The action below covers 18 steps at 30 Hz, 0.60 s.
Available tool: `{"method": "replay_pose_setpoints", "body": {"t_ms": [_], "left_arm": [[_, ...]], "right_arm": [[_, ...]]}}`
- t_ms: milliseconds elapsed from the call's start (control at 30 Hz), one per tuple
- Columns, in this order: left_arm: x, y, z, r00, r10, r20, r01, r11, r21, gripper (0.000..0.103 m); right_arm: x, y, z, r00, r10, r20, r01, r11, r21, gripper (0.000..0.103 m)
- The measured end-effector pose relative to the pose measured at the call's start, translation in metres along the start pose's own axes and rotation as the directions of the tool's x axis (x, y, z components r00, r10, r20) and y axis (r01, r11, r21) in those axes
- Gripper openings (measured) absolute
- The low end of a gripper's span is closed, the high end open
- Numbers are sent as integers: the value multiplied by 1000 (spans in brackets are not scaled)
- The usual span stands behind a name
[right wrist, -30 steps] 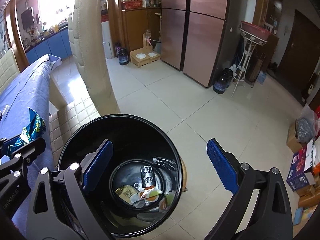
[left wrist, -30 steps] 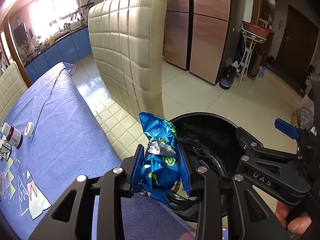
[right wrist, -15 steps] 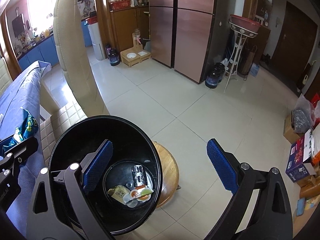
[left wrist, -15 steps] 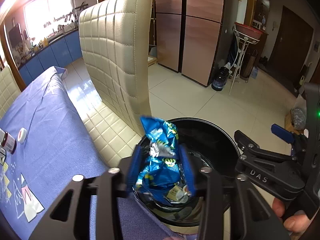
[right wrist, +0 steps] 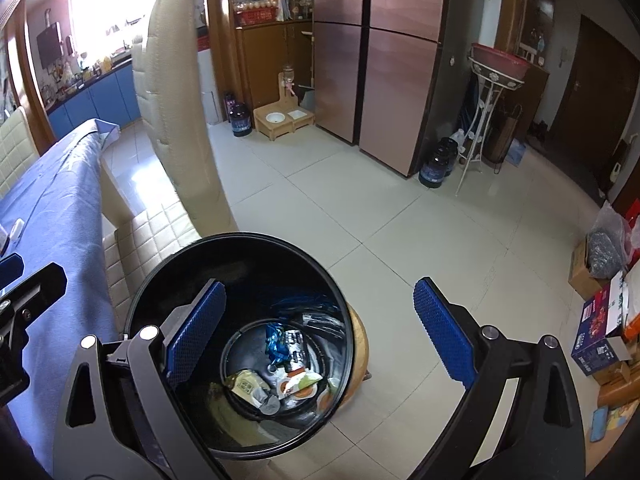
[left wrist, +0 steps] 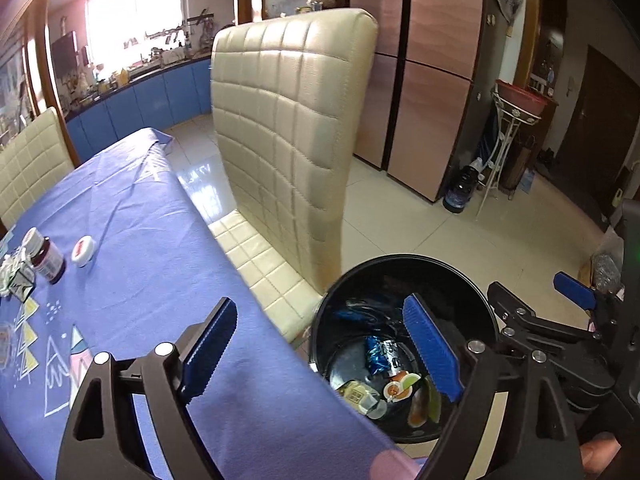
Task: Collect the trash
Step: 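Open the left gripper over the bin to drop the blue wrapper, then move both tools back over the table toward the remaining trash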
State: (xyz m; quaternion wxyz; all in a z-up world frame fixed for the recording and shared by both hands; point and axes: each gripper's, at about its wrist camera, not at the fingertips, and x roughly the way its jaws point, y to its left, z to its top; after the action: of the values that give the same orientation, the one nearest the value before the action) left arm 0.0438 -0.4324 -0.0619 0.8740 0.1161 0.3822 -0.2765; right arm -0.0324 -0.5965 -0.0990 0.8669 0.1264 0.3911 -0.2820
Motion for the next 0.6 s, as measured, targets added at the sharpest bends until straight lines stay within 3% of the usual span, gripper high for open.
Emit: {"method": "replay_pose_setpoints", "body": {"t_ms": [267, 600], "left_arm": [[-29, 49, -10, 998, 60, 30, -57, 996, -65, 83], [-69, 131, -36, 985, 161, 61, -151, 978, -146, 83]], "right_arm": [[-26, 49, -3, 996, 84, -13, -84, 995, -48, 94], [-61, 143, -13, 991, 135, 8, -131, 975, -180, 94]]}}
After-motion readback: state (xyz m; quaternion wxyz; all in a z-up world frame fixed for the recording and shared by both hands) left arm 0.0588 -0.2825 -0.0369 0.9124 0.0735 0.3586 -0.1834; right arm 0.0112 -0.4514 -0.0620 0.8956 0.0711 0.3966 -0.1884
